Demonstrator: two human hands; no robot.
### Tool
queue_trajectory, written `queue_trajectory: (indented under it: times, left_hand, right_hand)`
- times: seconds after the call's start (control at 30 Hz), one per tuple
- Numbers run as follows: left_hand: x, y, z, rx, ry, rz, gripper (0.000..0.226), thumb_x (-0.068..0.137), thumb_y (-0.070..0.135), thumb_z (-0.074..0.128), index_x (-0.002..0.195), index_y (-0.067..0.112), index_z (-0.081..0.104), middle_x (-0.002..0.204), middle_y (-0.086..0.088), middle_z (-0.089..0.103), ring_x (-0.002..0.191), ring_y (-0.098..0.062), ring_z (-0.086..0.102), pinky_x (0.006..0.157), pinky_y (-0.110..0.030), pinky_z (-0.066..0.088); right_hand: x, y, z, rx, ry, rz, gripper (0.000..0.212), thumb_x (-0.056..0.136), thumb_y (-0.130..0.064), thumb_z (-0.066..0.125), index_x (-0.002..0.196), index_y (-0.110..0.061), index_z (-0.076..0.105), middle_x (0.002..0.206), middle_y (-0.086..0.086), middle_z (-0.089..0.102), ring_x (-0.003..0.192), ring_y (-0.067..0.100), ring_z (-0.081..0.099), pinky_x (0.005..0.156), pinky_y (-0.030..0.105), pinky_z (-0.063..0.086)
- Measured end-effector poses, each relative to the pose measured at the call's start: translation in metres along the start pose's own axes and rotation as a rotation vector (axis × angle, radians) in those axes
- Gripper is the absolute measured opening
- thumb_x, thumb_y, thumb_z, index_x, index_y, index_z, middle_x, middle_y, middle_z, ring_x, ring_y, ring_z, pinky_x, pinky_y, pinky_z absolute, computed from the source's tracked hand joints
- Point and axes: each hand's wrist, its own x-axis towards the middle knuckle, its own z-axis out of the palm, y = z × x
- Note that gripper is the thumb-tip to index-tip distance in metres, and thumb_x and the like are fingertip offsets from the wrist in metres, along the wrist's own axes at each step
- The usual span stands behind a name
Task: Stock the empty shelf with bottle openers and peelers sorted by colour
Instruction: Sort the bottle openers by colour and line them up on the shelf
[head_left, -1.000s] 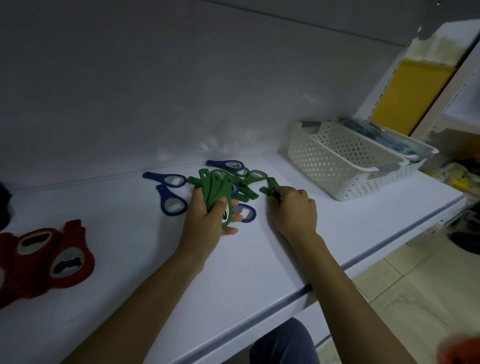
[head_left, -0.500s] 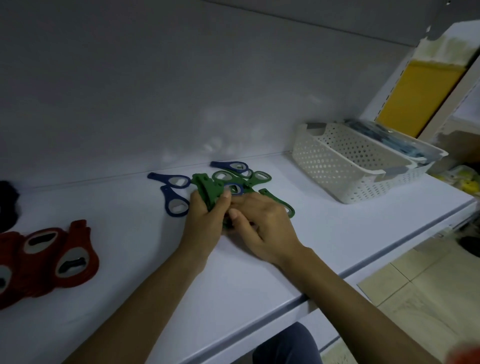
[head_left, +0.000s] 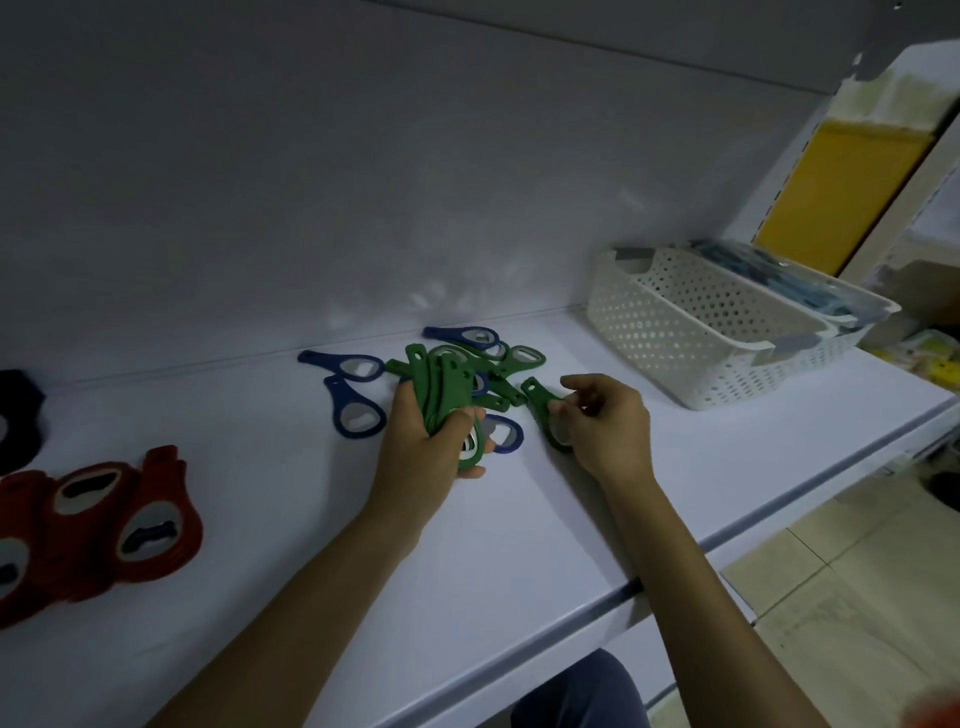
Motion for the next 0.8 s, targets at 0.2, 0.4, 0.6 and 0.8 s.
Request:
queue_trajectory:
  times: [0.2,0.4,0.6,0.8]
  left_hand:
    - [-0.001,0.004,0.003,-0.047,0.023,0.023,0.018,0.086,0.032,0.064,0.1,0.031,0.054,0.09,0.007,0.069,0.075,-0.012,0.07,0.05,-0.024,0.052]
    - [-0.002,0.007,-0.004,-0.106,-0.012,0.0,0.028,0.088,0.019,0.063,0.115,0.02,0.057,0.097,0.001,0.071,0.086,-0.014,0.07,0.061,-0.038,0.058]
    - [-0.008,0.005,0.0,0.243,-0.014,0.216,0.031,0.087,-0.004,0.055,0.101,0.024,0.059,0.088,0.011,0.069,0.085,-0.004,0.066,0.069,-0.013,0.051]
    - [-0.024,0.017,-0.013,0.569,-0.122,0.215,0.039,0.083,0.006,0.062,0.12,0.017,0.055,0.104,0.002,0.068,0.096,-0.009,0.064,0.08,-0.02,0.051]
  right_hand:
    - [-0.021,-0.043,0.013,0.764,-0.126,0.169,0.002,0.082,0.003,0.066,0.081,0.001,0.067,0.06,0.003,0.066,0.049,0.011,0.058,0.049,0.02,0.049]
    - [-0.047,-0.057,0.048,0.817,-0.094,0.156,0.009,0.087,-0.003,0.063,0.081,-0.004,0.07,0.084,0.017,0.071,0.078,0.032,0.067,0.073,0.042,0.057]
    - [-0.053,-0.049,0.048,0.586,-0.379,-0.011,0.027,0.073,-0.031,0.08,0.095,-0.022,0.069,0.092,0.0,0.074,0.087,0.014,0.071,0.076,0.029,0.058]
    - [-0.059,-0.063,0.05,0.659,-0.324,-0.08,0.024,0.089,-0.023,0.064,0.075,-0.004,0.07,0.081,0.024,0.067,0.077,0.025,0.065,0.078,0.046,0.054]
